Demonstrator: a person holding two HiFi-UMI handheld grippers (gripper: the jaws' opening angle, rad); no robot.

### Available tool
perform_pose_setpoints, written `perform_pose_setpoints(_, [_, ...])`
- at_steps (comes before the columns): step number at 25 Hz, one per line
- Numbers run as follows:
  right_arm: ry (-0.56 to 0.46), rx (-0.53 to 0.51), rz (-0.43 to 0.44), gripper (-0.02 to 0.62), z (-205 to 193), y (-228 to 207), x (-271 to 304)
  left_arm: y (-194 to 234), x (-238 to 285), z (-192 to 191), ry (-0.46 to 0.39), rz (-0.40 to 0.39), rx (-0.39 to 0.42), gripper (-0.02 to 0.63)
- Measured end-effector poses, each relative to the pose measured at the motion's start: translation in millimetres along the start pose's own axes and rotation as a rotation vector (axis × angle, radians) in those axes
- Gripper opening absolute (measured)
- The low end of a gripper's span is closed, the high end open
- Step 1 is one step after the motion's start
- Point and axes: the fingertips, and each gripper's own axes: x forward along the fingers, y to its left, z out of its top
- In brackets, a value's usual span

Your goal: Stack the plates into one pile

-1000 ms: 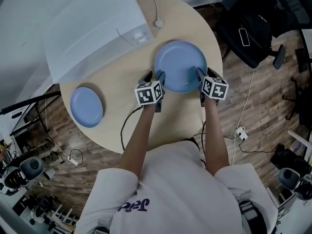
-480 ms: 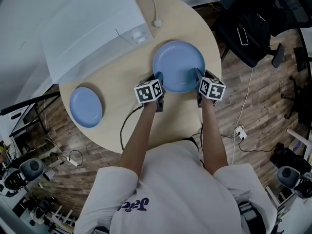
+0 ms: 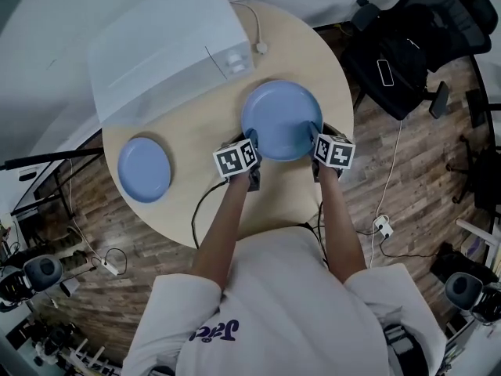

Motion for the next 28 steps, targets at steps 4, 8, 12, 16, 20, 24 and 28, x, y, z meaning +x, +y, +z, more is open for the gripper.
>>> perform_pose_setpoints(4, [-0.004,-0.046,0.027,0.124,1,26,-7,12,-27,-2,-0.041,0.027,-0.012,0.101])
perform_pose_setpoints(8, [-0.003,-0.097,0.066,0.126,-2,58,-13,30,-59,-7,-0.087,0.056,-0.047,0.101])
perform_pose_setpoints(12, [0.003,-0.145,0.108,0.126,-6,94,-10,55,-87,-8,-0.130,0.081,-0.084,0.101])
perform_pose_setpoints(16, [0.017,-0.202,0.149,0.124,-11,133,-6,85,-113,-10,-0.164,0.116,-0.128,0.101])
perform_pose_setpoints(20, [0.036,-0.254,0.187,0.126,-19,173,-1,115,-141,-15,-0.195,0.147,-0.176,0.101])
perform_pose_setpoints(24, [0.050,-0.300,0.233,0.126,-28,213,7,146,-166,-18,-0.233,0.174,-0.216,0.101])
perform_pose_setpoints(28, [0.070,-0.361,0.298,0.126,-39,259,14,182,-194,-18,-0.275,0.205,-0.249,0.100])
